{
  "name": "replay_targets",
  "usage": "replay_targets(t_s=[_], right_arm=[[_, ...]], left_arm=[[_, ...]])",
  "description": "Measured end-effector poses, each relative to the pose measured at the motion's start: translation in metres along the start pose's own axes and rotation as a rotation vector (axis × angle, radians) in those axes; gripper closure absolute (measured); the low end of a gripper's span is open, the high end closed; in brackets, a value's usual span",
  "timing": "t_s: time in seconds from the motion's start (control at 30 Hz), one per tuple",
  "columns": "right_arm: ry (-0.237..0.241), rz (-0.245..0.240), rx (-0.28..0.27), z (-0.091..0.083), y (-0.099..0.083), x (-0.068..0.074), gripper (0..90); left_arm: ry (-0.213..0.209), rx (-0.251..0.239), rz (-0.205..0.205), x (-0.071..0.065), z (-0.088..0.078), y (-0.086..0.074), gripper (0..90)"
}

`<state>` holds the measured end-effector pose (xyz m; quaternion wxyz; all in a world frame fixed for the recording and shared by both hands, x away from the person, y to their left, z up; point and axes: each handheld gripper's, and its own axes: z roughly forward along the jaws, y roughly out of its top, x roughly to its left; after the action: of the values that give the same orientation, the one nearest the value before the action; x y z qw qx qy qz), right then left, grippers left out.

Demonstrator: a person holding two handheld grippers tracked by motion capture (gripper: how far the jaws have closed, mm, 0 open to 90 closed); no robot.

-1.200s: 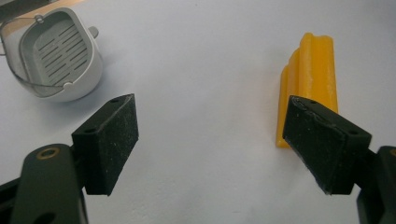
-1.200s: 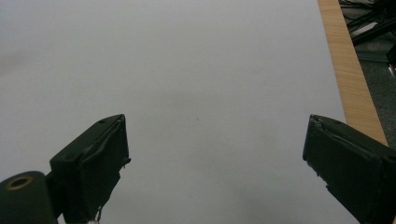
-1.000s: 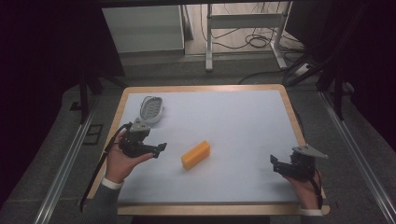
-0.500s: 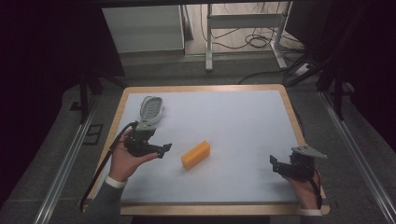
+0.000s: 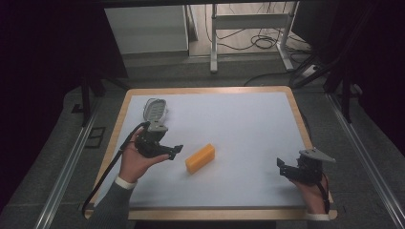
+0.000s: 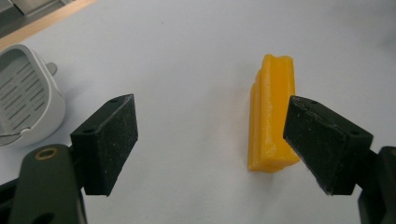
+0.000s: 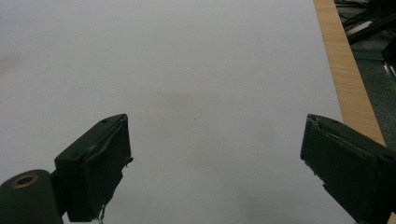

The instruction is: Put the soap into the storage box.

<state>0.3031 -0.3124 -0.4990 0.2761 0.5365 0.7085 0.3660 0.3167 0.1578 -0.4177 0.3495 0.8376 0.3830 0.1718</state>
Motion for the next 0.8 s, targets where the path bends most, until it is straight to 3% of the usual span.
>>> replay_targets(t_s=[0.17, 0.3, 0.33, 0.6, 0.8], right_arm=[[-0.006, 0.007, 0.0, -0.001, 0.0, -0.001, 8.9], [-0.007, 0.005, 0.001, 0.0, 0.0, -0.001, 8.9], [-0.009, 0.007, 0.0, 0.0, 0.0, -0.001, 8.8], [-0.011, 0.005, 0.002, 0.001, -0.001, -0.001, 8.9], [-0.012, 0.007, 0.008, 0.002, -0.002, -0.002, 8.8]], left_arm=[[0.0, 0.013, 0.013, -0.005, 0.006, 0.005, 18.4], [0.02, -0.004, 0.022, -0.009, 0.007, 0.008, 18.5], [0.0, -0.009, 0.017, -0.01, 0.008, 0.01, 18.5], [-0.004, 0.013, 0.051, -0.02, 0.021, 0.017, 18.5], [-0.022, 0.022, 0.052, -0.022, 0.029, 0.018, 19.8]])
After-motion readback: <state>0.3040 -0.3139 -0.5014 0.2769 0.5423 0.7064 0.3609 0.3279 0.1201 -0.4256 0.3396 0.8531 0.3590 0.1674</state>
